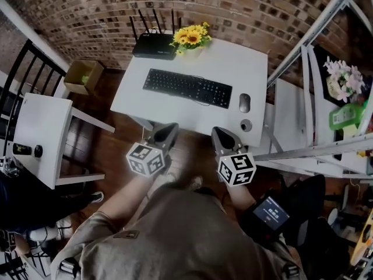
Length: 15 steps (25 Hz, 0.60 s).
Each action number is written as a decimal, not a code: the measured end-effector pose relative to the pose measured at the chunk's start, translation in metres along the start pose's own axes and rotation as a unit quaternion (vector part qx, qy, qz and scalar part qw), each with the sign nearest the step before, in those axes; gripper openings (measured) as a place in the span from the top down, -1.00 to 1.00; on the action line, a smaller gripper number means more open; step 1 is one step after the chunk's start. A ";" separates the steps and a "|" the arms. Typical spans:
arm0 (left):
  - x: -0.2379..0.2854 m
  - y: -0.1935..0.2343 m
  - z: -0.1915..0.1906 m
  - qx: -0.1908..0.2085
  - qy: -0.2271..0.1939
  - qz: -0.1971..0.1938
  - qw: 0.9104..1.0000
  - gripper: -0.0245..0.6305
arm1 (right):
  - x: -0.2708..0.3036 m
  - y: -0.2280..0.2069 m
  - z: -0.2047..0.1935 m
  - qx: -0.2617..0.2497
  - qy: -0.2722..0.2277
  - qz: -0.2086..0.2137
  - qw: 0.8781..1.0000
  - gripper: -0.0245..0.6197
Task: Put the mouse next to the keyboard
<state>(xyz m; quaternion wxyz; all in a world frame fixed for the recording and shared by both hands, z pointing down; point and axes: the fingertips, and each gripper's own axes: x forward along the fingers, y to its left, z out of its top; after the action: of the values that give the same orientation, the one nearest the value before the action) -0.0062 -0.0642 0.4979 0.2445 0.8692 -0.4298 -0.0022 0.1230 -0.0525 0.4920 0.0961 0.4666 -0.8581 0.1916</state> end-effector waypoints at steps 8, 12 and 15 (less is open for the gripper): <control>-0.001 -0.019 0.007 0.022 -0.005 -0.036 0.999 0.93 | -0.017 0.005 0.006 -0.005 -0.017 -0.030 0.999 0.88; -0.007 -0.022 -0.001 0.024 0.004 -0.044 0.999 0.93 | -0.024 0.013 0.000 -0.005 -0.017 -0.038 0.999 0.88; -0.011 -0.021 -0.004 0.024 0.006 -0.049 0.999 0.93 | -0.025 0.018 -0.005 -0.004 -0.016 -0.042 0.999 0.88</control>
<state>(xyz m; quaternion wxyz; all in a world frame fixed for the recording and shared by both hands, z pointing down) 0.0035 -0.0433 0.4897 0.2257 0.8947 -0.3855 0.0011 0.1215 -0.0221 0.4835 0.0924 0.5052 -0.8396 0.1769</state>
